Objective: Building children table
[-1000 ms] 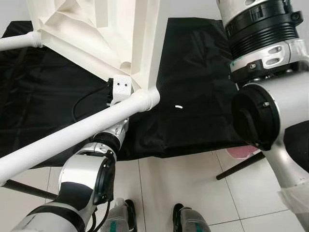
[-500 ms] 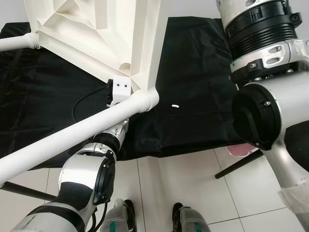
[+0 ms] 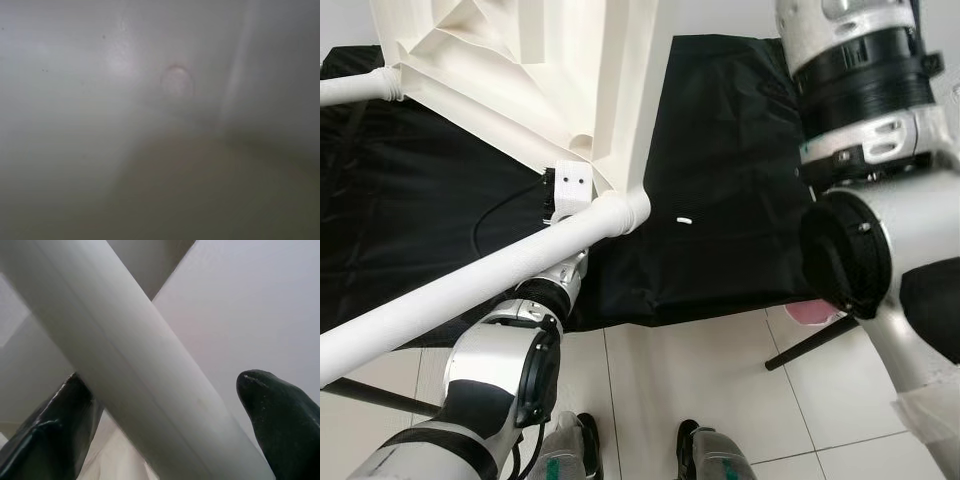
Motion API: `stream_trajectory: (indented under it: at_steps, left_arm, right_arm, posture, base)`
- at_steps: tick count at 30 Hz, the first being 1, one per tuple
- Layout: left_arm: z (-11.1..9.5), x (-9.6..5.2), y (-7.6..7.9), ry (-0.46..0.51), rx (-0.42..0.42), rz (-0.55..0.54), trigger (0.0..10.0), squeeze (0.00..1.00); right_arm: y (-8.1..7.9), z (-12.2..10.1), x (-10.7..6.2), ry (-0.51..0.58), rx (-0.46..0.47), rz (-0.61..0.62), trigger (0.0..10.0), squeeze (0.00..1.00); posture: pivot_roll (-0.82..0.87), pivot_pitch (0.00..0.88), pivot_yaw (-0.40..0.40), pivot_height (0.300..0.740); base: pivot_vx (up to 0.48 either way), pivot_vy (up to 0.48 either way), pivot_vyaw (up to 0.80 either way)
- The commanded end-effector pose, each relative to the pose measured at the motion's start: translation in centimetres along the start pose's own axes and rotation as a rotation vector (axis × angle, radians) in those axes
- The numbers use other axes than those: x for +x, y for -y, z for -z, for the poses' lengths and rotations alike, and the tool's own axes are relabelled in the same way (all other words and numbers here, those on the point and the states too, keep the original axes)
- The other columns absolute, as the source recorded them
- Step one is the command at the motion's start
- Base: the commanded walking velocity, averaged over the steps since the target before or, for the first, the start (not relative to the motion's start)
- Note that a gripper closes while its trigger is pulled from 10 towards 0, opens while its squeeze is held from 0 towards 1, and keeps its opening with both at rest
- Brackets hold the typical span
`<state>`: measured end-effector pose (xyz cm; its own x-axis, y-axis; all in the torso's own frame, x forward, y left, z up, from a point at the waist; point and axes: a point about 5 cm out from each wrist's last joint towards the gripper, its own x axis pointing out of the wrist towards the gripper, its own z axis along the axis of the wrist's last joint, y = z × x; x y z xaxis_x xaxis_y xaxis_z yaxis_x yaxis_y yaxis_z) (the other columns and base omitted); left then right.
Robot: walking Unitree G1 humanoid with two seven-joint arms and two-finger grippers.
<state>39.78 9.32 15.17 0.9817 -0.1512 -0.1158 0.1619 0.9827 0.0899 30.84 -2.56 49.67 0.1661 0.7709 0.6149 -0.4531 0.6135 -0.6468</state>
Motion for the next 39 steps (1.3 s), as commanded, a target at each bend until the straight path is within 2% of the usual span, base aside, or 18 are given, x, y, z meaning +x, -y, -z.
stream_trajectory:
  at_steps: [1, 6, 9, 11, 12, 16, 20, 21, 22, 24, 26, 27, 30, 39]
  left_arm:
    - [3.0, -0.6, 3.2, -0.191, 0.024, 0.214, 10.0, 0.0]
    - [3.1, -0.7, 3.3, -0.191, 0.027, 0.217, 10.0, 0.0]
    - [3.1, -0.7, 3.1, -0.19, 0.026, 0.214, 10.0, 0.0]
    - [3.1, -0.7, 3.1, -0.19, 0.026, 0.214, 10.0, 0.0]
    - [3.0, -0.7, 3.0, -0.189, 0.026, 0.211, 10.0, 0.0]
    - [3.1, -0.7, 2.8, -0.188, 0.027, 0.207, 10.0, 0.0]
    - [3.1, -0.7, 2.7, -0.188, 0.027, 0.205, 10.0, 0.0]
    - [3.1, -0.6, 2.6, -0.188, 0.027, 0.203, 10.0, 0.0]
    - [3.0, -0.6, 2.5, -0.188, 0.028, 0.201, 10.0, 0.0]
    - [3.0, -0.6, 2.5, -0.188, 0.028, 0.201, 10.0, 0.0]
    - [3.0, -0.6, 2.3, -0.186, 0.032, 0.196, 10.0, 0.0]
    - [3.0, -0.6, 2.3, -0.186, 0.032, 0.196, 10.0, 0.0]
    - [2.8, -0.5, 1.9, -0.183, 0.038, 0.188, 10.0, 0.0]
    - [2.8, -0.5, 1.5, -0.18, 0.044, 0.188, 10.0, 0.0]
  right_arm:
    - [-4.0, -0.4, 0.7, 0.054, 0.043, -0.295, 10.0, 0.0]
    - [-4.6, 0.0, 0.2, 0.014, 0.044, -0.381, 10.0, 0.0]
    - [-5.9, 1.0, 0.0, -0.054, 0.026, -0.462, 10.0, 0.0]
    - [-5.9, 1.0, 0.0, -0.054, 0.026, -0.462, 10.0, 0.0]
    - [-6.7, 1.8, -0.3, -0.096, 0.04, -0.494, 10.0, 0.0]
    - [-7.3, 3.1, -0.8, -0.159, 0.013, -0.488, 10.0, 0.0]
    - [-6.7, 3.8, -1.2, -0.205, 0.026, -0.424, 10.0, 0.0]
    - [-3.7, 3.5, -4.2, -0.224, 0.047, -0.354, 10.0, 0.0]
    - [-1.5, 2.9, -7.1, -0.238, 0.075, -0.302, 10.0, 0.0]
    - [-1.5, 2.9, -7.1, -0.238, 0.075, -0.302, 10.0, 0.0]
    - [0.5, 1.9, -10.7, -0.251, 0.108, -0.242, 10.0, 0.0]
    - [0.5, 1.9, -10.7, -0.251, 0.108, -0.242, 10.0, 0.0]
    - [0.8, 2.3, -13.1, -0.238, 0.228, -0.148, 10.0, 0.0]
    - [0.2, 3.4, -15.6, -0.268, 0.307, -0.027, 10.0, 0.0]
  posture:
    - [-0.28, 0.151, -0.018, 0.74]
    - [-0.28, 0.153, -0.02, 0.74]
    - [-0.28, 0.157, -0.024, 0.74]
    - [-0.28, 0.157, -0.024, 0.74]
    - [-0.28, 0.157, -0.023, 0.74]
    - [-0.28, 0.163, -0.017, 0.74]
    - [-0.28, 0.163, -0.013, 0.74]
    - [-0.28, 0.164, -0.012, 0.74]
    - [-0.28, 0.166, -0.008, 0.74]
    - [-0.28, 0.166, -0.008, 0.74]
    - [-0.28, 0.165, -0.004, 0.74]
    - [-0.28, 0.165, -0.004, 0.74]
    - [-0.27, 0.171, 0.008, 0.74]
    - [-0.27, 0.171, 0.008, 0.74]
  base:
    - [0.0, 0.0, 0.0]
    - [0.0, 0.0, 0.0]
    - [0.0, 0.0, 0.0]
    - [0.0, 0.0, 0.0]
    - [0.0, 0.0, 0.0]
    - [0.0, 0.0, 0.0]
    - [0.0, 0.0, 0.0]
    - [0.0, 0.0, 0.0]
    - [0.0, 0.0, 0.0]
    - [0.0, 0.0, 0.0]
    - [0.0, 0.0, 0.0]
    - [0.0, 0.0, 0.0]
    - [0.0, 0.0, 0.0]
    - [0.0, 0.0, 0.0]
